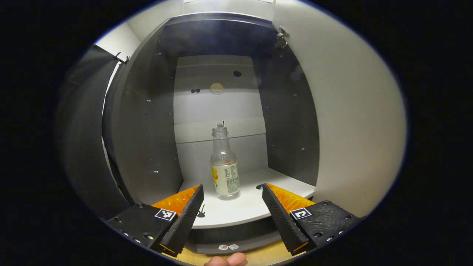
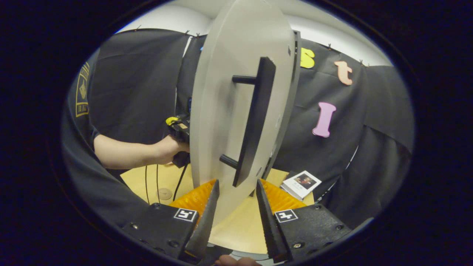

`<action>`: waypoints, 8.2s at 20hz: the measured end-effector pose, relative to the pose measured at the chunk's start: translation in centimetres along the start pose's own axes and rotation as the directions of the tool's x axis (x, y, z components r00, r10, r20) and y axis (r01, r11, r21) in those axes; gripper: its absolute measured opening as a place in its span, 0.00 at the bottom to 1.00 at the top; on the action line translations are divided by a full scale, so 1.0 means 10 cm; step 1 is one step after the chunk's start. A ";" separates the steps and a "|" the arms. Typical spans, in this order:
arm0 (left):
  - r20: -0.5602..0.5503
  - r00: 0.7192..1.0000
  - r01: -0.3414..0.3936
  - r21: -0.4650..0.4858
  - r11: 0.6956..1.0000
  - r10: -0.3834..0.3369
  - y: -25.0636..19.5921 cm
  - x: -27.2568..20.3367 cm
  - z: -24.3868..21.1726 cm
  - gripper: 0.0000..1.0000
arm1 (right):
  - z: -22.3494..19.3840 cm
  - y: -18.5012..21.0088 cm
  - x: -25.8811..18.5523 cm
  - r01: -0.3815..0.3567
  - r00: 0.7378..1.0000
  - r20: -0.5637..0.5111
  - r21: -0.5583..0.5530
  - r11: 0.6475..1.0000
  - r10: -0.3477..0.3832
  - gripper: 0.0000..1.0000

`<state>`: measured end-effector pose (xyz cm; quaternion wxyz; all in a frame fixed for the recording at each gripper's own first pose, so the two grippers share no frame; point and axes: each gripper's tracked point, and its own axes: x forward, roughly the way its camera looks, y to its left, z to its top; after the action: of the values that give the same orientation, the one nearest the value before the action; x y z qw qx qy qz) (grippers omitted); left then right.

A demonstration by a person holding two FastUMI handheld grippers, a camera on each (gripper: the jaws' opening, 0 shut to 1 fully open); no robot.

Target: Open the cabinet door with the right hand, grasp the bottle in the cabinet with the left hand and place it on the coaster, then close the cabinet door with the right hand.

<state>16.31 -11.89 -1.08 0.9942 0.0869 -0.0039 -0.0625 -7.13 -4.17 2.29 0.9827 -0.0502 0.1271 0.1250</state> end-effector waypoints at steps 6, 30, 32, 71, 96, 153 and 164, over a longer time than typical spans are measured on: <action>-0.002 0.996 -0.092 0.000 0.996 0.092 0.12 0.62 0.01 0.96 | -0.01 -0.57 -0.12 0.156 0.987 0.014 0.135 0.978 -0.159 0.79; -0.112 0.968 -0.230 -0.056 0.972 0.223 0.28 1.27 -0.31 0.75 | -0.10 -1.51 -0.78 0.233 0.965 0.020 0.384 0.894 -0.260 0.80; -0.116 0.965 -0.241 -0.061 0.969 0.233 0.33 1.13 -0.29 0.76 | -0.03 -1.52 -0.76 0.203 0.966 0.057 0.427 0.881 -0.251 0.80; -0.054 0.862 -0.506 -0.028 0.862 0.504 1.00 -2.46 -3.21 0.76 | -2.20 -2.42 -0.05 0.591 0.806 -0.400 0.551 0.589 -0.436 0.84; -0.238 0.839 -0.514 -0.054 0.856 0.489 1.13 -2.31 -3.56 0.82 | -1.58 -1.55 0.40 0.338 0.935 -0.301 0.602 0.724 -0.187 0.84; -0.120 0.985 -0.140 -0.129 0.982 0.125 0.31 -2.42 -0.10 0.97 | 0.75 -0.28 -0.16 -0.304 0.932 0.302 0.354 0.885 0.200 0.81; 0.044 0.998 -0.034 -0.237 0.971 0.045 0.71 -2.37 0.02 0.95 | 1.18 0.84 0.54 -0.459 0.877 0.263 0.210 0.863 0.402 0.81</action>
<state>-6.31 -2.02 0.41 0.9982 -0.0337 -0.0224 -0.0448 -1.38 6.71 11.69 0.9349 0.1253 0.0460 0.3288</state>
